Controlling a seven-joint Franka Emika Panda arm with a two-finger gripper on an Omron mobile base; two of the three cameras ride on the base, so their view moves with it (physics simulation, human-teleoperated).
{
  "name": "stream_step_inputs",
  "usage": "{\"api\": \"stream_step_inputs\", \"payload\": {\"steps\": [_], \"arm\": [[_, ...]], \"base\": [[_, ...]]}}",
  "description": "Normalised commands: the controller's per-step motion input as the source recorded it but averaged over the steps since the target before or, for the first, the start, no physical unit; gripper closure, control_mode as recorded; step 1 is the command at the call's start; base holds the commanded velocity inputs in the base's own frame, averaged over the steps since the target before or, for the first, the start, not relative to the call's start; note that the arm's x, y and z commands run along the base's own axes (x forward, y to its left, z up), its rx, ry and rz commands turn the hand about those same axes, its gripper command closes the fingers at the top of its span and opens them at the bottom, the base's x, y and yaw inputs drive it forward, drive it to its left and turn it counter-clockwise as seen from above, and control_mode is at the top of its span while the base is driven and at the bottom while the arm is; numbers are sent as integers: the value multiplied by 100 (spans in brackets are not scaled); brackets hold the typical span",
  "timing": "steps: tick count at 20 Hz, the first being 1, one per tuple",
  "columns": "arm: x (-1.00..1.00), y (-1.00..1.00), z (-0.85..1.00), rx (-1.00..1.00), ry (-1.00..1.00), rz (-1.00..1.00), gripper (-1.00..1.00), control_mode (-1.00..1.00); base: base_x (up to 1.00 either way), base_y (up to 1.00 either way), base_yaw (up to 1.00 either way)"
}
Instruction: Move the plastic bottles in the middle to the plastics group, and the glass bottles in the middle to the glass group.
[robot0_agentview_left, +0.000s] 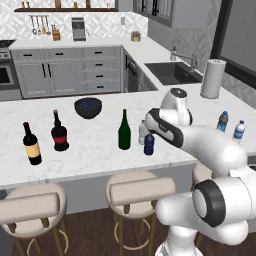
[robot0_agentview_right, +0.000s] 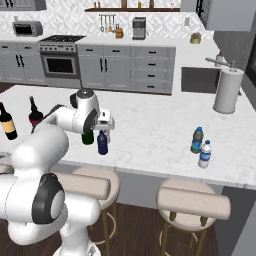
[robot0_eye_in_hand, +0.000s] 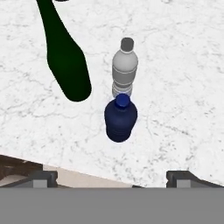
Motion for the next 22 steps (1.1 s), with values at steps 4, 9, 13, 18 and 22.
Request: {"api": "stream_step_inputs", "payload": {"steps": [4, 9, 13, 18, 22], "arm": [[52, 0, -1, 0, 0, 6, -100, -100], [12, 0, -20, 0, 0, 4, -100, -100], [0, 0, -25, -6, 1, 0, -100, -100], [7, 0, -19, -3, 5, 0, -100, -100], [15, 0, -15, 0, 0, 0, -100, -100]], "base": [[0, 0, 0], [0, 0, 0], [0, 0, 0], [0, 0, 0], [0, 0, 0]]}}
